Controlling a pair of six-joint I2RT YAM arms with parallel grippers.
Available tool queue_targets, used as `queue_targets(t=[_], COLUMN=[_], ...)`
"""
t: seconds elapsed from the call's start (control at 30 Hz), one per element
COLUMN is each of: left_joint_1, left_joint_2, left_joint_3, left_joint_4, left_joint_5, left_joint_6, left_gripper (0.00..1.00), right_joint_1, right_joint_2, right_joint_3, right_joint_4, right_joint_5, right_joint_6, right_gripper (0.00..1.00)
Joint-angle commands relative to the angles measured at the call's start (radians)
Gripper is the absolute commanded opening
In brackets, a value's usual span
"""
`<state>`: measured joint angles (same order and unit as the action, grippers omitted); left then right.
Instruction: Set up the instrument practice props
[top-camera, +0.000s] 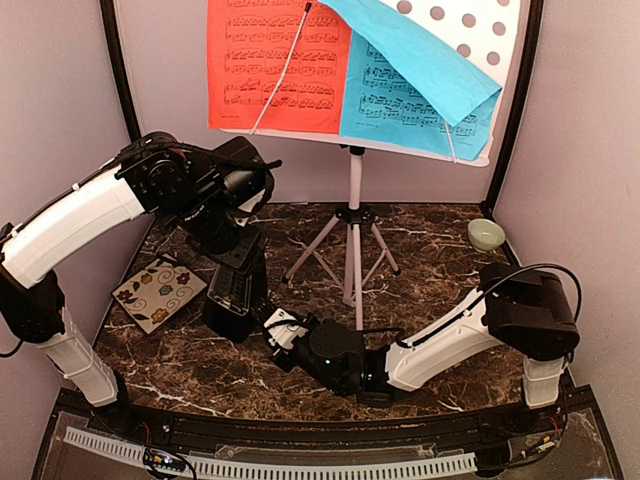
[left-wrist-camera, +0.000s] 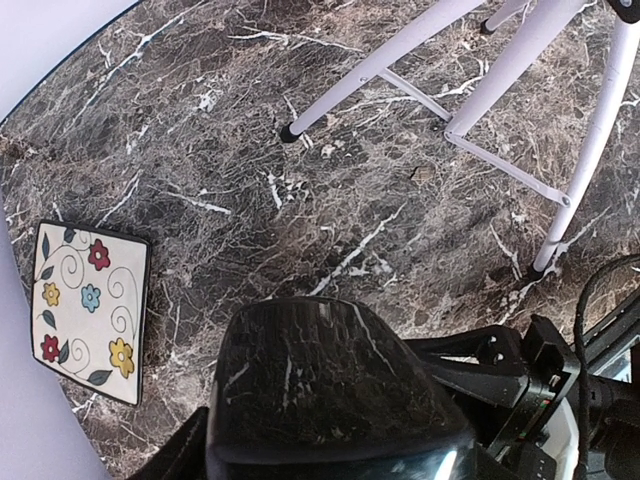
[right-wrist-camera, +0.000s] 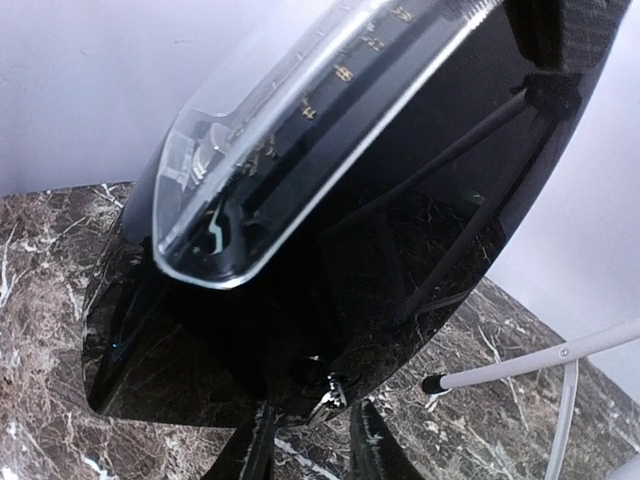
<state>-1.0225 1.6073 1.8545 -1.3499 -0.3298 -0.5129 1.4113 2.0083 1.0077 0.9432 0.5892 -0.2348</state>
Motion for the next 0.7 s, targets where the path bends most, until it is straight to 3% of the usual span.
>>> queue_targets(t=[0.0, 0.4, 0.67], left_joint_1=[0.006, 0.006, 0.006], left_joint_2=[-0.022, -0.039, -0.055], left_joint_3=[0.025, 0.007, -0.006], left_joint_4=[0.033, 0.070, 0.109], left_joint_5=[-0.020, -0.005, 0.016], left_joint_6=[0.000, 0.011, 0.028], left_gripper=[0.00, 0.00, 0.00], right_joint_1=[0.008, -0.001, -0.014], right_joint_2=[0.025, -0.002, -0.014], right_joint_3=[0.028, 0.015, 0.012], right_joint_4=[0.053, 0.074, 0.063], right_joint_5=[0.044, 0.057, 0.033], right_joint_6=[-0.003, 0.009, 0.049], right_gripper=[0.23, 0.00, 0.02])
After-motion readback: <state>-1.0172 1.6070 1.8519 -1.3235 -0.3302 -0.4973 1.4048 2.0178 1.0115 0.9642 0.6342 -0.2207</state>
